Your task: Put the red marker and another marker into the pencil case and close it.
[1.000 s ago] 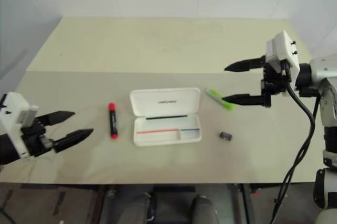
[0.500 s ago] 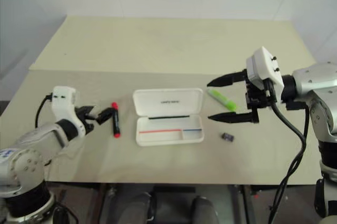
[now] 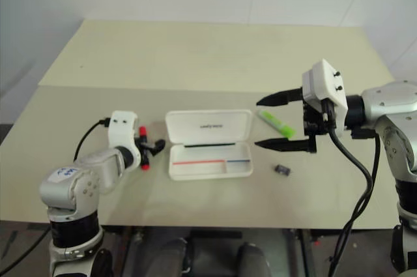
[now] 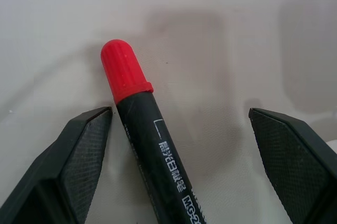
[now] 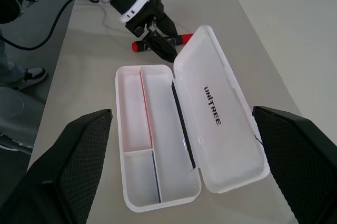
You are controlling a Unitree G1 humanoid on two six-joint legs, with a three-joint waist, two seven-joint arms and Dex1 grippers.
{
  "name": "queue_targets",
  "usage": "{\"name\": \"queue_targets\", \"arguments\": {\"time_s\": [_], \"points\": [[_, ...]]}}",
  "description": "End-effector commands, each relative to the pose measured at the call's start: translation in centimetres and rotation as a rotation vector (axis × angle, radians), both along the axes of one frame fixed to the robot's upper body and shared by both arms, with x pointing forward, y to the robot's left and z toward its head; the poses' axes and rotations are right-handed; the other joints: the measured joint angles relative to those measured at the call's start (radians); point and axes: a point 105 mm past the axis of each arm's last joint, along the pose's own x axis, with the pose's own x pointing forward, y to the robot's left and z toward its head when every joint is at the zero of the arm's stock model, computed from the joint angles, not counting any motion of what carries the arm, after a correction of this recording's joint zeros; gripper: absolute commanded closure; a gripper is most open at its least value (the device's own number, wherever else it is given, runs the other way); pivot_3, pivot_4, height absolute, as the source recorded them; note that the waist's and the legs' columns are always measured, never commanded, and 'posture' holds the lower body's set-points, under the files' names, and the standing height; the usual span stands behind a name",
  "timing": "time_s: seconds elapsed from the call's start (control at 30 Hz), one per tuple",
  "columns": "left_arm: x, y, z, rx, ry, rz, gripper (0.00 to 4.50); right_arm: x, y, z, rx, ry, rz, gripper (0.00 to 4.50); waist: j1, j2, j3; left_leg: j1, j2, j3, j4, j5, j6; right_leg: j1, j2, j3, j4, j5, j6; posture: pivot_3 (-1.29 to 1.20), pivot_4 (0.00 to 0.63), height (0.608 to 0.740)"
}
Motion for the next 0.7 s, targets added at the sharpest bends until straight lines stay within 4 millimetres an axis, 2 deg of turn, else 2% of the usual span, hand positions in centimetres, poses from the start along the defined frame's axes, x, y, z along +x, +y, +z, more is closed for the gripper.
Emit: {"name": "queue_targets", "arguments": {"time_s": [0.03,0.07,0.13,0.23,0.43,0.63,0.7], "points": [[-0.1,0.2,-1.8,0.019,0.076,0.043,0.05,-0.3,-0.6,1.4,0.009,-0.058,-0.032,0.00,0.000,0.001,-0.001,0.000,0.000,0.000,0.000,0.000,0.000,0.000,0.000,0.000,0.000,0.000,0.000,0.00,0.150,0.740],[-0.1,0.0,-1.9,0.000,0.082,0.036,0.45,-0.2,-0.7,1.4,0.008,-0.059,-0.036,0.00,0.000,0.001,-0.001,0.000,0.000,0.000,0.000,0.000,0.000,0.000,0.000,0.000,0.000,0.000,0.000,0.00,0.150,0.740],[-0.1,-0.2,-2.0,-0.018,0.085,0.031,0.91,-0.3,-0.8,1.4,0.009,-0.061,-0.039,0.00,-0.001,0.002,-0.002,0.001,0.000,0.000,0.000,0.000,0.000,0.000,0.000,0.000,0.001,0.000,0.000,0.00,0.150,0.740],[0.0,-0.1,-1.9,-0.037,0.088,0.040,1.90,-0.3,-0.9,1.5,0.009,-0.068,-0.051,0.00,0.000,0.003,-0.002,0.000,0.000,0.000,0.000,0.000,0.000,0.000,0.000,0.000,0.000,0.000,0.000,0.00,0.150,0.740],[0.3,0.6,-1.5,0.029,0.065,0.038,3.88,-0.3,-0.7,1.6,0.016,-0.075,-0.047,0.00,0.002,0.003,-0.002,0.000,0.000,0.000,0.000,0.000,0.000,0.000,0.000,0.000,0.000,0.000,0.000,0.00,0.150,0.740],[0.5,1.8,-0.4,0.093,0.013,0.014,3.90,0.2,-0.8,1.4,0.022,-0.073,-0.054,0.00,0.002,0.003,-0.002,0.000,0.000,0.000,0.000,0.000,0.000,0.000,0.000,0.000,0.000,0.000,0.000,0.00,0.150,0.740],[0.6,2.9,1.1,0.134,-0.049,-0.019,3.90,0.3,-0.8,1.5,0.021,-0.074,-0.056,0.00,-0.001,0.003,-0.002,0.000,0.000,0.000,0.000,0.000,0.000,0.000,0.000,0.000,0.000,0.000,0.000,0.00,0.150,0.740]]}}
